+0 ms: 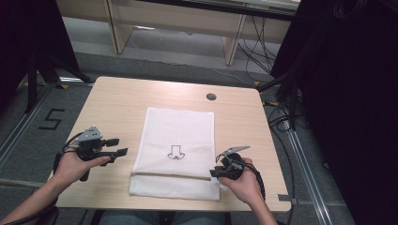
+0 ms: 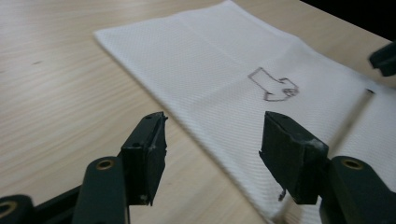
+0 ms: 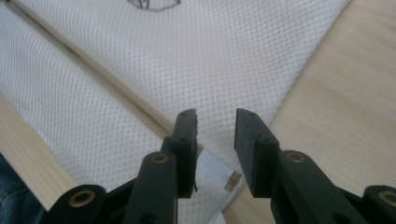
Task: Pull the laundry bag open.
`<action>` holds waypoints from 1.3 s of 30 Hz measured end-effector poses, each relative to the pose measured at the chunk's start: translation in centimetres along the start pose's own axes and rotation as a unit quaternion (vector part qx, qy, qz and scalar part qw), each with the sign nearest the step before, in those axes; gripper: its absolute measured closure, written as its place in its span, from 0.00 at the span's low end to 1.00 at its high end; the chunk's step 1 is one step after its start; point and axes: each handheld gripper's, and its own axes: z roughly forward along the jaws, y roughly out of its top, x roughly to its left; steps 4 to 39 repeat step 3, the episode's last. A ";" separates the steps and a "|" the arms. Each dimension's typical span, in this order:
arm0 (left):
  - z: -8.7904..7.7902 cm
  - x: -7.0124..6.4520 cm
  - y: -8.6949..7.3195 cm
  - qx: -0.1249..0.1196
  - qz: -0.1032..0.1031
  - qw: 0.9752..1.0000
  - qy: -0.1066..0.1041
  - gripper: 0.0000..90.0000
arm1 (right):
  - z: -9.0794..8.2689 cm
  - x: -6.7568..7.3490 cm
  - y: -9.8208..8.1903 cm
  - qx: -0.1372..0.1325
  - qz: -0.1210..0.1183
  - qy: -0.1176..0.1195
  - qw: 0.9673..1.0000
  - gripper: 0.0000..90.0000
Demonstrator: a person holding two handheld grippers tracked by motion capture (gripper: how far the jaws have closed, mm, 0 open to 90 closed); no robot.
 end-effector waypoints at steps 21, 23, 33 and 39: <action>-0.1 1.0 -0.2 0.005 -0.003 1.000 0.023 0.43 | -0.3 -0.1 0.1 -0.012 0.018 0.003 1.000 0.76; -0.1 1.0 -0.2 0.005 -0.003 1.000 0.023 0.43 | -0.3 -0.1 0.1 -0.012 0.018 0.003 1.000 0.76; -0.1 1.0 -0.2 0.005 -0.003 1.000 0.023 0.43 | -0.3 -0.1 0.1 -0.012 0.018 0.003 1.000 0.76; -0.1 1.0 -0.2 0.005 -0.003 1.000 0.023 0.43 | -0.3 -0.1 0.1 -0.012 0.018 0.003 1.000 0.76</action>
